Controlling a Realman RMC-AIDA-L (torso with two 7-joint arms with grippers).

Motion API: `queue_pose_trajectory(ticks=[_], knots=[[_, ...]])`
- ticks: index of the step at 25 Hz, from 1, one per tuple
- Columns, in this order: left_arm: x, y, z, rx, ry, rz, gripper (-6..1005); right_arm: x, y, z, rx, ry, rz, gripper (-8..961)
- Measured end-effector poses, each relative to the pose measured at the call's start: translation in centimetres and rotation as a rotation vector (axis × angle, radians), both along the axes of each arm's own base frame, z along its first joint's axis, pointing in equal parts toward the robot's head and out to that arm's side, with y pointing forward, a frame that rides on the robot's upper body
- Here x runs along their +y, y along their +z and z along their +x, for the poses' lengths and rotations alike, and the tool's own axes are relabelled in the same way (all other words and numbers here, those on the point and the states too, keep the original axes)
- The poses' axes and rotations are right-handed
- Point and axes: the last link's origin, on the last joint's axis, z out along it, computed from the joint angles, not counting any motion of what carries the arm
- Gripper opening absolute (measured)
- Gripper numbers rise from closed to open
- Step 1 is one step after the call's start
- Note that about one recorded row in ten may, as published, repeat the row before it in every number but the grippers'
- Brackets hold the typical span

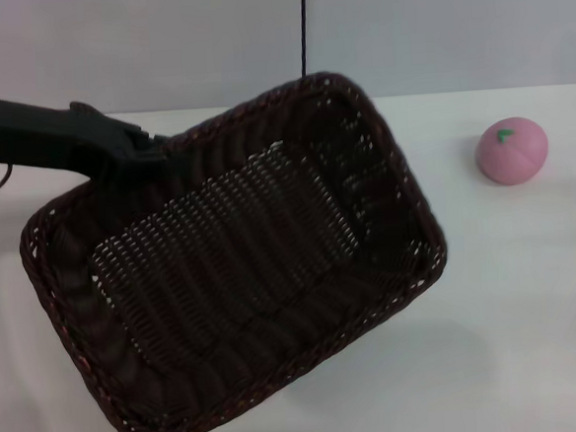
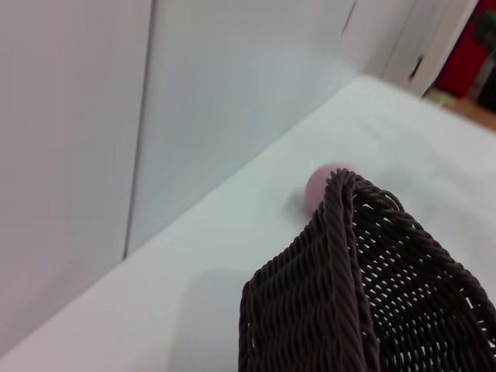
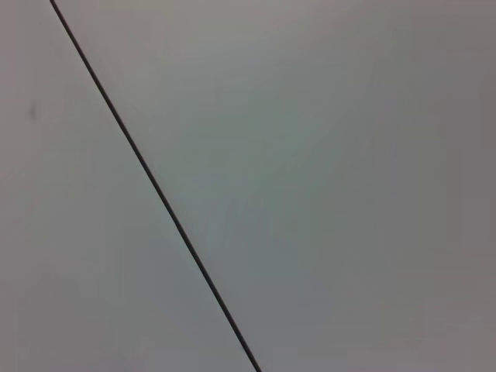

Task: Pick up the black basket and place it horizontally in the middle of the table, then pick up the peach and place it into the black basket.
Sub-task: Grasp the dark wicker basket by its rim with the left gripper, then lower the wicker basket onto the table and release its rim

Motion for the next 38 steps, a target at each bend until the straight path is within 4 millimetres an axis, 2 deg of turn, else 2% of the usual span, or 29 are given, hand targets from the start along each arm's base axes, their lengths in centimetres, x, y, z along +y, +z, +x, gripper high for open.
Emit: queue_pose_trajectory(ticks=[9, 15, 17, 25, 38], knots=[[-0.6, 1.2, 1.3, -0.100, -0.093, -0.028, 209, -0.3, 0.0, 0.2, 0.001, -0.007, 0.000, 578], [-1.1, 1.0, 2.0, -0.099, -0.174, -0.076, 213, -0.2, -0.2, 0.1, 0.007, -0.005, -0.003, 576], [-1.2, 0.5, 3.2, -0.054, -0.267, -0.149, 215, -0.1, -0.2, 0.0, 0.007, -0.001, -0.006, 575], [-0.3, -0.9, 4.9, 0.006, -0.378, -0.231, 221, 0.2, -0.6, -0.1, 0.015, -0.004, -0.024, 571], [0.7, -3.3, 5.6, 0.075, -0.492, -0.273, 230, 0.1, -1.1, 0.0, 0.023, -0.017, -0.038, 564]])
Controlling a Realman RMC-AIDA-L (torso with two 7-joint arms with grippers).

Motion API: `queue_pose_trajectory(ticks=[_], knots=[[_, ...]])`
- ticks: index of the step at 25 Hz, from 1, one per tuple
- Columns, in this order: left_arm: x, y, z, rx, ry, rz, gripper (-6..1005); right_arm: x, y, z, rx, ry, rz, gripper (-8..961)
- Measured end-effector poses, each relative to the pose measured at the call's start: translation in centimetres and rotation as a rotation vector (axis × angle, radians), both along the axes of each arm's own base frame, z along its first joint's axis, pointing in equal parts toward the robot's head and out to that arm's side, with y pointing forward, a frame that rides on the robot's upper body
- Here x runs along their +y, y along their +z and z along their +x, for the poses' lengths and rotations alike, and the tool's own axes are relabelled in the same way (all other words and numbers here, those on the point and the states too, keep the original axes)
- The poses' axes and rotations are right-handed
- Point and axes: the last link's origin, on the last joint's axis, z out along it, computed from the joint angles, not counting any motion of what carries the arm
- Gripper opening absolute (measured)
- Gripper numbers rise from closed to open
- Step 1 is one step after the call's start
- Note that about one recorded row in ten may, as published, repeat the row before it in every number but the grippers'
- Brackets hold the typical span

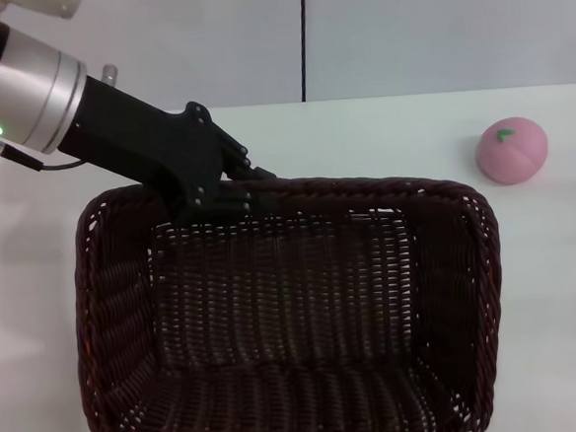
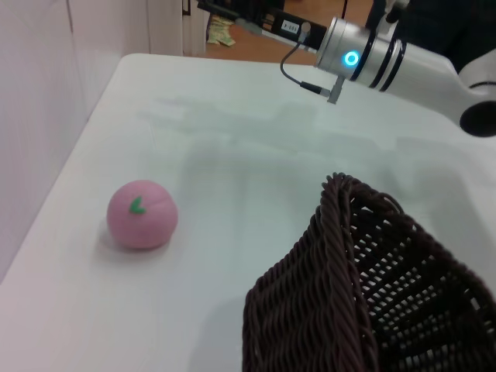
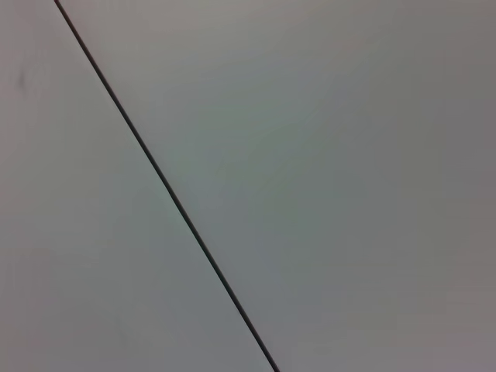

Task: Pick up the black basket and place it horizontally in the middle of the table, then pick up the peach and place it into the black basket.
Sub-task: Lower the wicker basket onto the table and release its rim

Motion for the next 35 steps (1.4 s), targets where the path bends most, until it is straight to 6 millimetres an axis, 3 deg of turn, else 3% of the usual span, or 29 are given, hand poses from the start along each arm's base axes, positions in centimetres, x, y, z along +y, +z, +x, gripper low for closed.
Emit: queue_pose_trajectory(ticks=[21, 31, 35], knots=[[1.1, -1.6, -0.7, -0.005, -0.015, 0.041, 246, 0.0, 0.0, 0.0, 0.002, 0.004, -0.002, 554], [1.6, -2.1, -0.8, -0.023, 0.004, 0.092, 362, 0.0, -0.1, 0.1, 0.005, -0.004, -0.007, 549], [1.8, -2.0, -0.8, -0.051, 0.002, 0.120, 462, 0.1, -0.2, 0.1, 0.008, -0.005, -0.011, 547]])
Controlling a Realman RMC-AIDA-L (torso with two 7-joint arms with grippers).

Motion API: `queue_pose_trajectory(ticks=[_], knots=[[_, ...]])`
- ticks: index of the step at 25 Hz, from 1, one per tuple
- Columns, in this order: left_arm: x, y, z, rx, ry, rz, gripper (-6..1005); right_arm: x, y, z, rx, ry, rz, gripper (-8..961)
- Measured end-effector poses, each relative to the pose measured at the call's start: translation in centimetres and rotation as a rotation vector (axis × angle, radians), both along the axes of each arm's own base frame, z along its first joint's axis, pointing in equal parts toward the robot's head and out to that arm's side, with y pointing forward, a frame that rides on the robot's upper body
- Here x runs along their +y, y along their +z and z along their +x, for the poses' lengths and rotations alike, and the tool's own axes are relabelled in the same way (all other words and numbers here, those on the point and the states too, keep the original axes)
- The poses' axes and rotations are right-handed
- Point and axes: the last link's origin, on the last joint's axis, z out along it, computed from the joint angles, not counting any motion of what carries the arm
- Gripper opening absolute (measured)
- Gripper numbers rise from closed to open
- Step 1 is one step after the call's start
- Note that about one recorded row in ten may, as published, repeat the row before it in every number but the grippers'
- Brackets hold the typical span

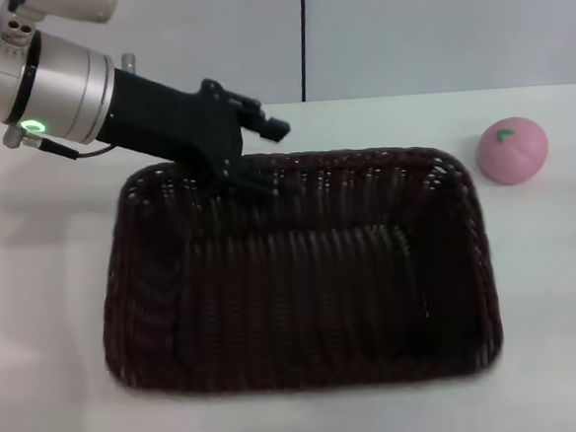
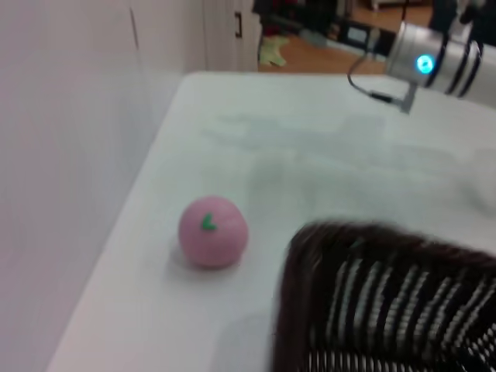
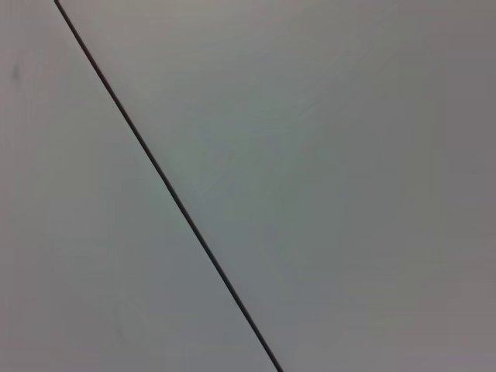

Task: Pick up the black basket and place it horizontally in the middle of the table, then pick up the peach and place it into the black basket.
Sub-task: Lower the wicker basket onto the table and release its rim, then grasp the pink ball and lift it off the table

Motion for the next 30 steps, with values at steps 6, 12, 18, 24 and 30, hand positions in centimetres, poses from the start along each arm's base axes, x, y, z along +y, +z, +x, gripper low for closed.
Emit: queue_pose_trajectory(ticks=[6, 12, 18, 24, 30], knots=[[0.2, 1.2, 0.0, -0.142, -0.031, 0.112, 656, 0.0, -0.1, 0.0, 0.004, 0.000, -0.002, 544], [-0.3, 2.4, -1.1, -0.322, -0.012, 0.227, 813, 0.2, -0.2, -0.4, -0.034, 0.035, -0.040, 541], [-2.2, 4.6, -5.3, -0.736, 0.077, 0.473, 813, 1.6, 0.0, -0.6, -0.120, 0.107, -0.224, 538], [-5.2, 4.2, -11.3, -0.986, 0.228, 0.715, 813, 3.9, 1.3, -1.4, -0.216, 0.213, -0.536, 535], [-7.0, 3.9, -13.5, -1.034, 0.289, 0.806, 812, 5.3, 4.8, -3.6, -0.277, 0.289, -0.773, 532]])
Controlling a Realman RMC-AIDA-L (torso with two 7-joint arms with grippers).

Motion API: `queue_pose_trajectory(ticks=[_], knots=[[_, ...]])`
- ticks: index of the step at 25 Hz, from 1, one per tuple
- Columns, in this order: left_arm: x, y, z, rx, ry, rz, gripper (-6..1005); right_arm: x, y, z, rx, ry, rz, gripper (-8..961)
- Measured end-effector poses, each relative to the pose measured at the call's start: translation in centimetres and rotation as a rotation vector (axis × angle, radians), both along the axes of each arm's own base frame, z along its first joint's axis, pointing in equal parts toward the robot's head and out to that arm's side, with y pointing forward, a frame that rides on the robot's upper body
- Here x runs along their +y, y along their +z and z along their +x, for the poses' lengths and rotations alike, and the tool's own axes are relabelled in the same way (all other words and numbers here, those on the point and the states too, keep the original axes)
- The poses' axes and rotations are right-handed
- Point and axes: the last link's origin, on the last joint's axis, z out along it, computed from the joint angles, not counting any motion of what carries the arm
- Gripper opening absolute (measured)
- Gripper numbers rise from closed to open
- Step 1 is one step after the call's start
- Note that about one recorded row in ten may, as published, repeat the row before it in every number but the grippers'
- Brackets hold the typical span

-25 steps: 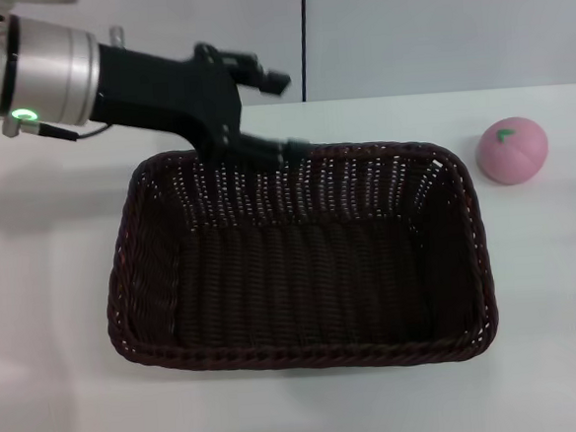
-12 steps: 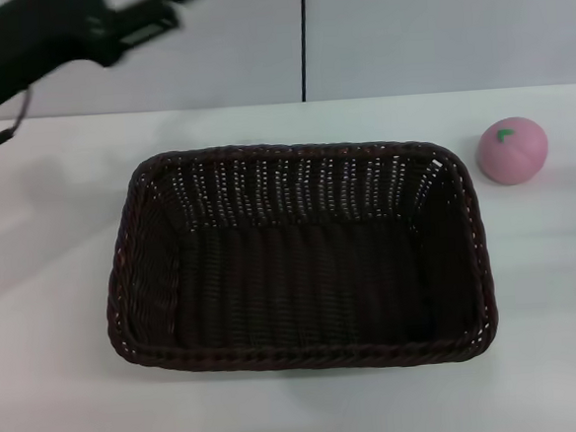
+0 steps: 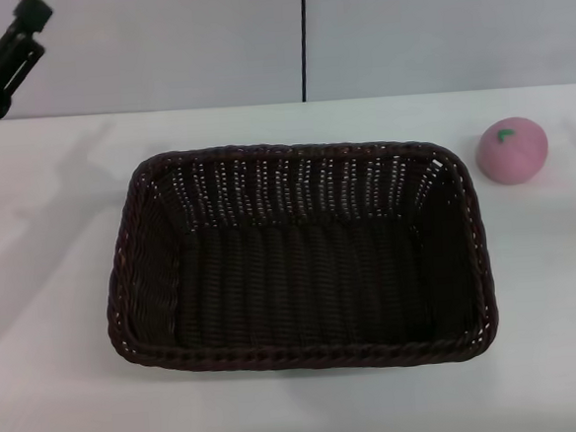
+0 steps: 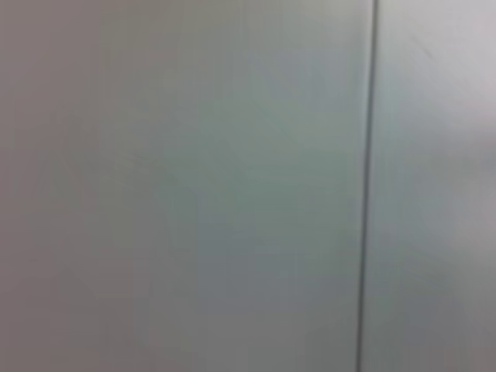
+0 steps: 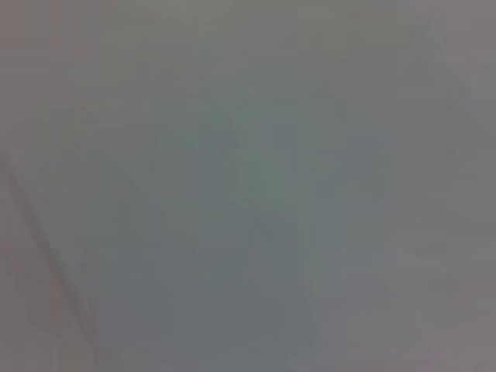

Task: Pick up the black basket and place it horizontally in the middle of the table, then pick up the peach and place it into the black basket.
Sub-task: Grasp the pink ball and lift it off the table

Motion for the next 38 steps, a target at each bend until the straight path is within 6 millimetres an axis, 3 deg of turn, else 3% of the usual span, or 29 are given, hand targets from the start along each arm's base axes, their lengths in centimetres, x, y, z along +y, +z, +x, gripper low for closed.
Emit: queue_pose_trajectory(ticks=[1, 2, 4, 10, 11, 16, 18, 19, 20, 26, 35, 38], knots=[[-0.4, 0.0, -0.5, -0.012, 0.020, 0.011, 812, 0.3, 1.7, -1.2, -0.042, 0.007, -0.072, 532], [-0.4, 0.0, -0.5, -0.012, 0.020, 0.011, 812, 0.3, 1.7, -1.2, -0.042, 0.007, -0.072, 531], [-0.7, -0.2, -0.9, -0.019, 0.037, 0.013, 812, 0.7, 3.5, -2.8, -0.095, -0.001, -0.144, 530], [-1.0, -0.6, -1.3, -0.036, 0.063, 0.004, 812, 2.4, 5.6, -6.9, -0.250, -0.037, -0.290, 527], [-1.0, -0.7, -1.4, -0.037, 0.064, 0.002, 812, 3.3, 5.2, -7.7, -0.313, -0.050, -0.350, 527], [-1.2, -1.2, -1.6, -0.051, 0.080, -0.011, 812, 5.2, 3.2, -8.4, -0.438, -0.078, -0.443, 524], [-1.2, -1.2, -1.6, -0.054, 0.083, -0.014, 812, 6.2, 1.9, -8.5, -0.491, -0.085, -0.469, 523], [-1.3, -1.3, -1.7, -0.057, 0.085, -0.016, 812, 6.9, 0.3, -8.6, -0.542, -0.081, -0.501, 523], [-1.3, -1.4, -1.7, -0.058, 0.087, -0.018, 812, 6.9, 0.3, -8.6, -0.542, -0.081, -0.501, 522], [-1.4, -1.8, -1.8, -0.070, 0.098, -0.030, 812, 8.5, -4.0, -8.7, -0.649, -0.069, -0.567, 519], [-1.7, -1.8, -1.9, -0.076, 0.100, -0.033, 811, 9.0, -6.2, -7.7, -0.709, -0.099, -0.588, 515], [-1.7, -2.0, -1.9, -0.080, 0.103, -0.039, 811, 8.9, -6.7, -7.5, -0.728, -0.095, -0.588, 401]])
